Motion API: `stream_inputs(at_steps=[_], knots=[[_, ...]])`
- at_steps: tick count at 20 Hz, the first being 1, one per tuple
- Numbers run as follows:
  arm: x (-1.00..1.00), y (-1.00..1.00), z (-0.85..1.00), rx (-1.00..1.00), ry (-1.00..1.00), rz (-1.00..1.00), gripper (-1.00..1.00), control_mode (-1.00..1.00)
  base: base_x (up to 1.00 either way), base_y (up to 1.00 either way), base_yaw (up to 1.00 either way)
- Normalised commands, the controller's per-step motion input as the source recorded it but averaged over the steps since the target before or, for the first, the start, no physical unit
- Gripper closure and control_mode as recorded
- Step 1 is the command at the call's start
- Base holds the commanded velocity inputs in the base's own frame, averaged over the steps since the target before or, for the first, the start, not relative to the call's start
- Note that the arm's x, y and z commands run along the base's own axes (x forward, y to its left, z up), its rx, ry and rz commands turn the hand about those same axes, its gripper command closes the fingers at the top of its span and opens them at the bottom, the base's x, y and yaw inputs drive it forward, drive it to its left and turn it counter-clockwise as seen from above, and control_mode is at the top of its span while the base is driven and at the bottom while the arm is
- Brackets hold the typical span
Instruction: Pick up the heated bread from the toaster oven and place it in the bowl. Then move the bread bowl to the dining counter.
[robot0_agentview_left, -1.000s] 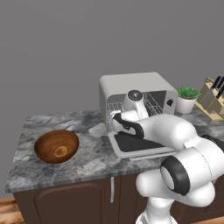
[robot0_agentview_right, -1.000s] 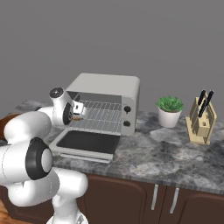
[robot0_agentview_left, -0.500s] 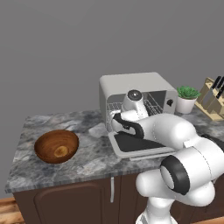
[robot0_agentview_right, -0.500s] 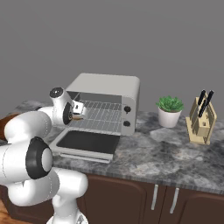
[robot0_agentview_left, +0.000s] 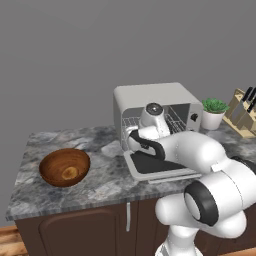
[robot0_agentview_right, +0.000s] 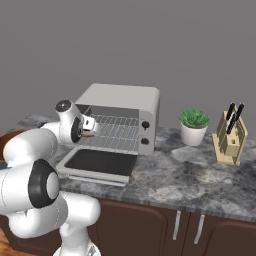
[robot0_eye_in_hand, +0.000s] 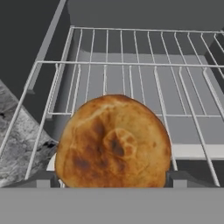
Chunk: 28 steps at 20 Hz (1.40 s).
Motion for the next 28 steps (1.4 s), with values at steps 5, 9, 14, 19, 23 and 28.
stream_inputs(at_steps=[5, 9, 14, 19, 23, 28], knots=[[-0.10, 0.00, 0.00, 0.00, -0.01, 0.00, 1.00, -1.00, 0.00, 0.00, 0.00], [-0.12, 0.00, 0.00, 0.00, 0.00, 0.00, 1.00, -1.00, 0.00, 0.00, 0.00], [-0.48, 0.01, 0.08, 0.00, -0.12, 0.01, 1.00, -1.00, 0.00, 0.00, 0.00], [-0.78, 0.24, 0.41, 0.00, -0.22, 0.08, 1.00, -1.00, 0.00, 0.00, 0.00], [-0.87, 0.35, 0.58, 0.00, -0.18, 0.13, 1.00, -1.00, 0.00, 0.00, 0.00], [-0.91, 0.55, 0.54, 0.00, 0.00, 0.21, 1.00, -1.00, 0.00, 0.00, 0.00]])
